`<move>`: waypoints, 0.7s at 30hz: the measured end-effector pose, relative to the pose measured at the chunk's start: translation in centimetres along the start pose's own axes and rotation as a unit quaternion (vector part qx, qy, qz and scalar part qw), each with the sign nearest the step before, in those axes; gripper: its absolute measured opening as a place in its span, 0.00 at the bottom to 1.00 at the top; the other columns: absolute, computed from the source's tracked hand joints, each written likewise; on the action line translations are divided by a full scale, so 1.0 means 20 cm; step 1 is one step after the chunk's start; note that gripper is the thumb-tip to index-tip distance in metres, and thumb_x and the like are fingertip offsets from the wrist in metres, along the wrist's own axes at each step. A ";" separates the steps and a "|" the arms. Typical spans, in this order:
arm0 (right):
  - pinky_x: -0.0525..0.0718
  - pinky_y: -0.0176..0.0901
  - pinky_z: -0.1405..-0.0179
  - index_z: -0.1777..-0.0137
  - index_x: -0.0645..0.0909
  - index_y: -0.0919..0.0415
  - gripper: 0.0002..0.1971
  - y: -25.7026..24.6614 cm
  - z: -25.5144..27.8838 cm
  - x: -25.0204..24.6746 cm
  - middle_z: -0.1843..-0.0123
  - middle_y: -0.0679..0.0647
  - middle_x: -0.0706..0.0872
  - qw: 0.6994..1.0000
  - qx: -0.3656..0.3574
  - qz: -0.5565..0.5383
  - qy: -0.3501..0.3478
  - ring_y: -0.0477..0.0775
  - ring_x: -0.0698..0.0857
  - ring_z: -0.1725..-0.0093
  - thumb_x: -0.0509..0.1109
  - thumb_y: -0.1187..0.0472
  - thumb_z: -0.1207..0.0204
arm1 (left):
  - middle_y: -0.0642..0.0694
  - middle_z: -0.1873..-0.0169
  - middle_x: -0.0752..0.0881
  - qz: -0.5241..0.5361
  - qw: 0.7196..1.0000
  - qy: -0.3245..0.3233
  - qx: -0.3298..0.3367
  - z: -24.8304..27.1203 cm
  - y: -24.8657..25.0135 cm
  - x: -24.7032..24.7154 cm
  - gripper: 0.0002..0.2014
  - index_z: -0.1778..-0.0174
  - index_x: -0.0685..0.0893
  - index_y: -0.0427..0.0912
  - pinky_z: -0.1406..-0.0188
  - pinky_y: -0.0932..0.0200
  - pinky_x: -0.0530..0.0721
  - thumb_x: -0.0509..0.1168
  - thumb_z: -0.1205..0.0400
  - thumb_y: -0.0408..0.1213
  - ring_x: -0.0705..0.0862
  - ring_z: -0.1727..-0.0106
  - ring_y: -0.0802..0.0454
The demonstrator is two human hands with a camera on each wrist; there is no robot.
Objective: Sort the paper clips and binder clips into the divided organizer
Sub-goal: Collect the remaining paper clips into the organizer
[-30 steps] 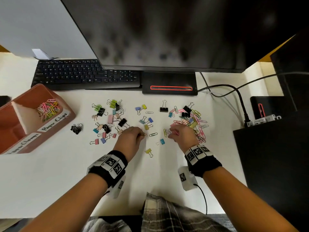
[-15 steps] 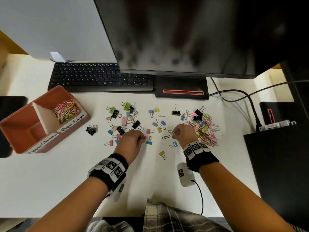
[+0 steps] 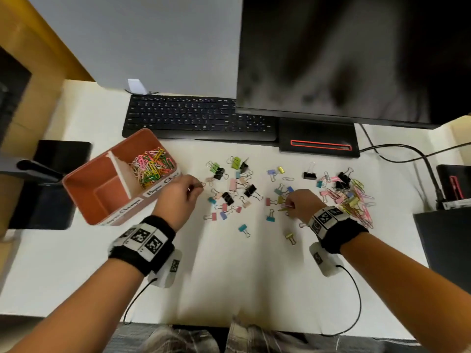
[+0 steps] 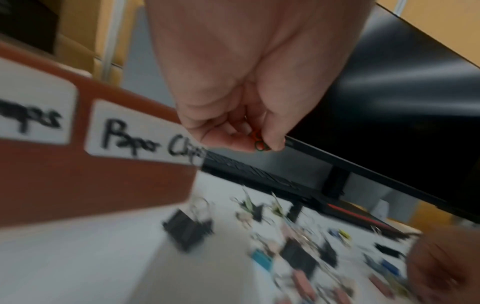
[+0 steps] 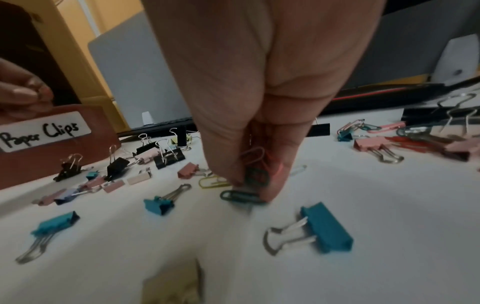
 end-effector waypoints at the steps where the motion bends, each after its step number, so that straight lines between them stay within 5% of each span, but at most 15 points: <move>1: 0.79 0.43 0.49 0.45 0.83 0.66 0.11 -0.01 0.01 -0.02 0.46 0.61 0.85 1.000 -0.001 0.003 0.001 0.60 0.83 0.43 0.68 0.64 0.26 | 0.42 0.57 0.86 0.007 1.000 0.011 -0.009 -0.02 -0.05 -0.07 0.04 0.56 0.84 0.39 0.57 0.55 0.78 0.65 0.20 0.34 0.82 0.60 0.48; 5: 0.73 0.39 0.58 0.64 0.80 0.58 0.07 -0.11 0.05 -0.18 0.64 0.51 0.80 0.998 -0.007 -0.027 0.051 0.54 0.81 0.56 0.66 0.63 0.24 | 0.45 0.55 0.85 0.014 0.997 0.054 -0.046 -0.04 -0.19 -0.33 0.05 0.53 0.84 0.39 0.52 0.57 0.76 0.65 0.20 0.35 0.82 0.53 0.47; 11: 0.77 0.36 0.58 0.63 0.81 0.55 0.09 -0.78 0.07 -0.51 0.62 0.49 0.82 0.977 -0.119 -0.114 0.139 0.48 0.80 0.61 0.65 0.62 0.22 | 0.47 0.59 0.87 0.000 0.991 0.068 -0.113 -0.11 -0.42 -0.52 0.04 0.57 0.82 0.44 0.48 0.52 0.82 0.67 0.21 0.40 0.84 0.55 0.48; 14: 0.81 0.39 0.55 0.58 0.86 0.61 0.07 -1.23 0.03 -0.61 0.59 0.53 0.88 0.960 -0.186 -0.130 0.163 0.50 0.84 0.59 0.66 0.64 0.24 | 0.46 0.58 0.88 0.016 0.988 0.061 -0.143 -0.15 -0.48 -0.53 0.04 0.56 0.84 0.45 0.44 0.46 0.84 0.69 0.23 0.40 0.85 0.54 0.47; 18: 0.85 0.49 0.45 0.49 0.85 0.61 0.07 -1.57 -0.07 -0.56 0.50 0.58 0.89 0.952 -0.200 -0.170 0.155 0.57 0.87 0.51 0.69 0.64 0.25 | 0.38 0.40 0.84 -0.015 0.988 0.057 -0.145 -0.18 -0.47 -0.55 0.15 0.37 0.80 0.37 0.32 0.45 0.77 0.65 0.21 0.32 0.83 0.40 0.42; 21: 0.80 0.47 0.39 0.34 0.75 0.59 0.21 -1.62 -0.06 -0.47 0.38 0.59 0.83 0.940 -0.226 -0.214 0.143 0.58 0.83 0.41 0.72 0.59 0.26 | 0.38 0.33 0.75 -0.035 0.987 0.083 -0.135 -0.12 -0.43 -0.58 0.21 0.31 0.75 0.37 0.28 0.50 0.72 0.58 0.21 0.24 0.77 0.35 0.41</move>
Point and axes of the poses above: each hand's wrist, its own z-axis away from the middle knuckle, its own x-axis out of the palm, y = z × x, the point moved 10 cm from there along -z, towards the middle knuckle
